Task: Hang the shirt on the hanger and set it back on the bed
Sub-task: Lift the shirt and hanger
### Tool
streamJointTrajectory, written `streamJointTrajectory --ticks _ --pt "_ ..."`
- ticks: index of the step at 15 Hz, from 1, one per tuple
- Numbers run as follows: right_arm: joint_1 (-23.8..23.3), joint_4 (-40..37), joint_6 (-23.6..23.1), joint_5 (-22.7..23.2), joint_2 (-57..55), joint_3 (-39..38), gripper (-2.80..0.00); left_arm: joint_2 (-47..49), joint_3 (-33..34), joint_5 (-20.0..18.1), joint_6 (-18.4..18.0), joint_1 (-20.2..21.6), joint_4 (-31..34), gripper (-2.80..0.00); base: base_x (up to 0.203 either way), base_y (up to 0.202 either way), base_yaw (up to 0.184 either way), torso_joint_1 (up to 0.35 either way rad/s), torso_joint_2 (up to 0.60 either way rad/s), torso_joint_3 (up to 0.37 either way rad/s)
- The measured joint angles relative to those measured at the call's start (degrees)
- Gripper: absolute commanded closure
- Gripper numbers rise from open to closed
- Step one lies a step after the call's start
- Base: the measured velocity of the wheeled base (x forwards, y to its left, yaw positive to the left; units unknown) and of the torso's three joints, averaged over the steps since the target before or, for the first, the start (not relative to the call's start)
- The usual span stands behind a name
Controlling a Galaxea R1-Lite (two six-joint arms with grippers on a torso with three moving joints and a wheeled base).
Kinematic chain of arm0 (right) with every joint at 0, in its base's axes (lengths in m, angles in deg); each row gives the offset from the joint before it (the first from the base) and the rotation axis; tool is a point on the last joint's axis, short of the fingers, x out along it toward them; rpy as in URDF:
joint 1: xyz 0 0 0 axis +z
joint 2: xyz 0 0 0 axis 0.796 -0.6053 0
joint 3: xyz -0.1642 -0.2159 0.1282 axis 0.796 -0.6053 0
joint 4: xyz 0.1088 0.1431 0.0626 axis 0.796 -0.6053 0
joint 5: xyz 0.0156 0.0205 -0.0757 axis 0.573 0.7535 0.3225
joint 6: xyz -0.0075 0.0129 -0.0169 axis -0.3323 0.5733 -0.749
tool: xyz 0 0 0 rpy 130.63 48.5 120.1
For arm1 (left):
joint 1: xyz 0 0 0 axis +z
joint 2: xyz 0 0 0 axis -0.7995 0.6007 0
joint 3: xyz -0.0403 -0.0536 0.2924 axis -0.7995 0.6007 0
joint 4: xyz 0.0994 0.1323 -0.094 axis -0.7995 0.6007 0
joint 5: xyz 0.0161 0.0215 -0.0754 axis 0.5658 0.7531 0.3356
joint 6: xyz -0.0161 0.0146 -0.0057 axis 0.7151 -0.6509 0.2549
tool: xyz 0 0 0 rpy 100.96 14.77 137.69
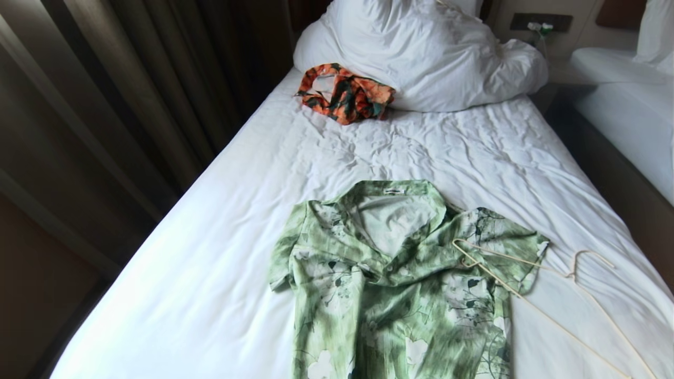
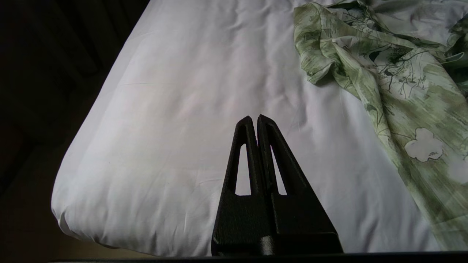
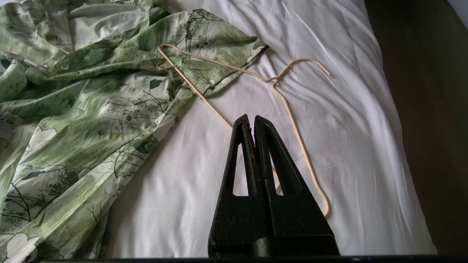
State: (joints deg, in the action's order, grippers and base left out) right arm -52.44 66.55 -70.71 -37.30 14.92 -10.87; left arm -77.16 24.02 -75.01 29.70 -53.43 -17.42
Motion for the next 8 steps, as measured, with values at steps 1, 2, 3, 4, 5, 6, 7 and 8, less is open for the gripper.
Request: streamJointTrajectory --ticks 1,2,3,4,5,6,7,8 --pt "0.0 0.1 0.1 -0.2 -2.7 1.3 0.00 0.0 0.0 0.0 0.0 0.0 0.0 0.00 0.000 0.000 0.000 0.000 0.00 0.000" --pt "0.0 0.2 0.2 -0.3 -5.2 2.6 0.00 0.0 0.0 0.0 0.0 0.0 0.0 0.00 0.000 0.000 0.000 0.000 0.00 0.000" --pt "0.0 0.3 0.7 -0.3 -8.3 4.4 0.00 0.0 0.0 0.0 0.0 0.0 0.0 0.00 0.000 0.000 0.000 0.000 0.00 0.000" --pt "0.0 0.4 1.5 -0.3 -11.7 6.5 0.00 0.0 0.0 0.0 0.0 0.0 0.0 0.00 0.000 0.000 0.000 0.000 0.00 0.000" --pt "0.0 0.6 2.7 -0.3 -15.2 8.7 0.00 0.0 0.0 0.0 0.0 0.0 0.0 0.00 0.000 0.000 0.000 0.000 0.00 0.000" --pt "0.0 0.8 4.4 -0.2 -18.3 10.8 0.00 0.0 0.0 0.0 0.0 0.0 0.0 0.00 0.000 0.000 0.000 0.000 0.00 0.000" --pt "0.0 0.9 6.5 -0.2 -21.9 13.0 0.00 0.0 0.0 0.0 0.0 0.0 0.0 0.00 0.000 0.000 0.000 0.000 0.00 0.000" --pt "-0.1 1.0 8.8 -0.1 -25.5 15.2 0.00 0.0 0.0 0.0 0.0 0.0 0.0 0.00 0.000 0.000 0.000 0.000 0.00 0.000"
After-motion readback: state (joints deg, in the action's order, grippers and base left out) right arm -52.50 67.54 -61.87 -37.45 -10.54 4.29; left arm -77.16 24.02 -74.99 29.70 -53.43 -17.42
